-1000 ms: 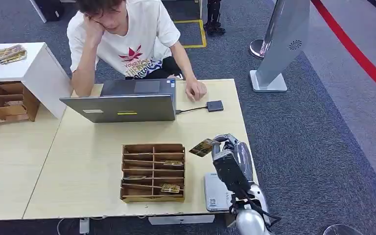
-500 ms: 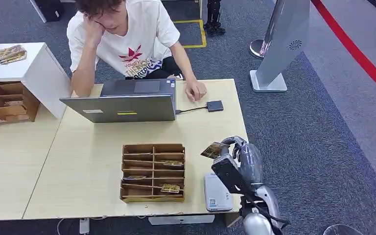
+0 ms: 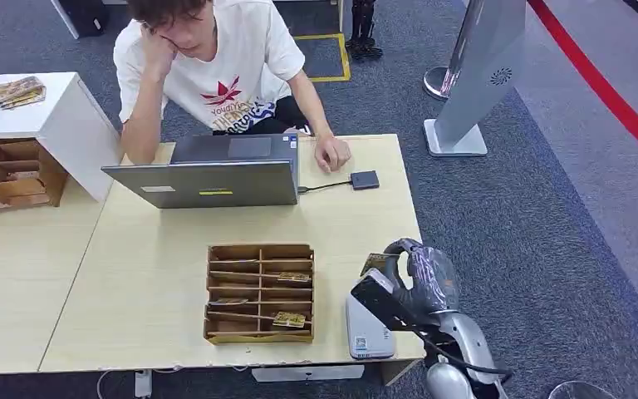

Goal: Pass the card to the sensor for recognition and then transmit it.

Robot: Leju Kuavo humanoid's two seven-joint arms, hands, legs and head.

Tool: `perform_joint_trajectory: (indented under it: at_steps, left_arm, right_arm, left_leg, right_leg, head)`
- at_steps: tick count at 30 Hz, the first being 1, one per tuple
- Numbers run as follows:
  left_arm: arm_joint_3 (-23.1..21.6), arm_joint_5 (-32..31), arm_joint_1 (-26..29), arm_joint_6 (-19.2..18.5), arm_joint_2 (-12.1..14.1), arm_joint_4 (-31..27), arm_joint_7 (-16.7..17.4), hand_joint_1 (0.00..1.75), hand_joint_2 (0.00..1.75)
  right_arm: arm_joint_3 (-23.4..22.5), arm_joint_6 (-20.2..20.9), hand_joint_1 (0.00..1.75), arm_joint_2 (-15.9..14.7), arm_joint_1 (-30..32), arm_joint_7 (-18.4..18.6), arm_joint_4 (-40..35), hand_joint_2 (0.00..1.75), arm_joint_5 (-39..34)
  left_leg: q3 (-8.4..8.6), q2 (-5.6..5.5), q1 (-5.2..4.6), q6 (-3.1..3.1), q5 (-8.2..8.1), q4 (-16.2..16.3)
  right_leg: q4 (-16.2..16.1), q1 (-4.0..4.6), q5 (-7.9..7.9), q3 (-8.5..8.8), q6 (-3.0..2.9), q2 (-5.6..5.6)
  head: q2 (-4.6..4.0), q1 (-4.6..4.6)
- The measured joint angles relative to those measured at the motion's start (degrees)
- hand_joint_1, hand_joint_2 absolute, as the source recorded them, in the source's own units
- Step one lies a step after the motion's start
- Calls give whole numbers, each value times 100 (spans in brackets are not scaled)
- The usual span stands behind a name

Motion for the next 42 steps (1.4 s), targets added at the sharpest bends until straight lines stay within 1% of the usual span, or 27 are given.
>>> perform_joint_trajectory:
  at_steps: [3, 6, 9, 11, 13, 15, 18, 20, 22, 29, 36, 42]
  left_arm:
    - [20, 17, 0, 2, 4, 0, -29, 0, 0]
    - [77, 20, 0, 0, 11, 0, -68, 0, 0]
    - [94, 17, 0, -9, 20, 0, -89, 0, 0]
    - [96, 17, -1, -9, 26, 0, -96, 0, 0]
    - [96, 15, -1, -11, 31, 0, -96, 0, 0]
    - [96, -2, -2, -18, 35, 0, -98, 0, 0]
    - [96, -7, -1, -26, 46, 0, -129, 0, 0]
    - [96, -4, -1, -24, 55, 0, -164, 0, 0]
    - [96, 0, -1, -24, 59, 0, -171, 0, 0]
    - [98, 57, -2, -26, 68, 0, -173, 0, 0]
    - [168, 107, 4, -40, 109, 0, -170, 0, 0]
    - [245, 206, 9, -40, 120, 0, -170, 0, 0]
  right_arm:
    - [26, 425, 175, -134, -22, 22, -2, 175, -366]
    - [48, 947, 175, -385, -54, 9, 7, 175, -980]
    - [55, 1087, 175, -614, -121, 9, 11, 175, -1128]
    - [55, 1126, 175, -713, -149, 9, 15, 175, -1154]
    - [57, 1282, 175, -792, -178, 7, 17, 175, -1349]
    - [44, 1535, 175, -890, -234, -17, 46, 175, -1732]
    - [-42, 2069, 175, -1032, -366, -111, 155, 175, -2727]
    - [-120, 2265, 175, -1100, -465, -164, 298, 175, -3212]
    - [-160, 2341, 175, -1161, -559, -185, 437, 175, -3427]
    - [-50, 2580, 175, -1336, -991, -109, 910, 175, -3475]
    - [318, 2667, 175, -1390, -1489, -50, 1525, 175, -3480]
    - [682, 2774, 175, -1480, -1795, -26, 1884, 175, -3493]
  left_leg:
    - [0, 0, 0, 0, 0, 0]
    - [-2, -2, 0, 0, 0, 0]
    - [-2, -1, -1, 1, 0, 0]
    - [-1, 0, -2, 1, -1, 1]
    - [-1, 0, -2, 1, -1, 1]
    - [-1, 0, -1, 1, -1, 1]
    - [0, 0, -1, 1, 0, 1]
    - [0, -1, -1, 1, 0, 1]
    - [0, -1, -2, 2, 0, 1]
    - [1, 0, -2, 2, 0, 3]
    - [2, 0, -2, 2, 1, 3]
    - [0, -1, -3, 2, 1, 3]
  right_leg:
    - [0, 0, 0, 0, 0, 0]
    - [0, 0, 0, 0, 0, -3]
    - [0, 0, 0, 0, 0, -3]
    - [-1, -3, 0, 0, 1, -3]
    - [-1, -8, 0, 0, 1, -3]
    - [-1, -8, 0, 0, 1, -3]
    - [-1, -8, 0, 1, 1, -3]
    - [-1, -8, 1, 1, 1, -2]
    - [-1, -8, 1, 2, 1, -2]
    - [-1, -9, 2, 2, 2, -1]
    - [0, -9, 2, 2, 2, -1]
    - [0, -9, 2, 3, 2, -3]
  head:
    - [0, -2]
    - [0, 0]
    - [0, 2]
    - [0, 0]
    - [0, 0]
    - [0, -2]
    - [0, 0]
    - [0, 0]
    - [0, 0]
    - [0, 0]
    - [0, -2]
    - [0, 0]
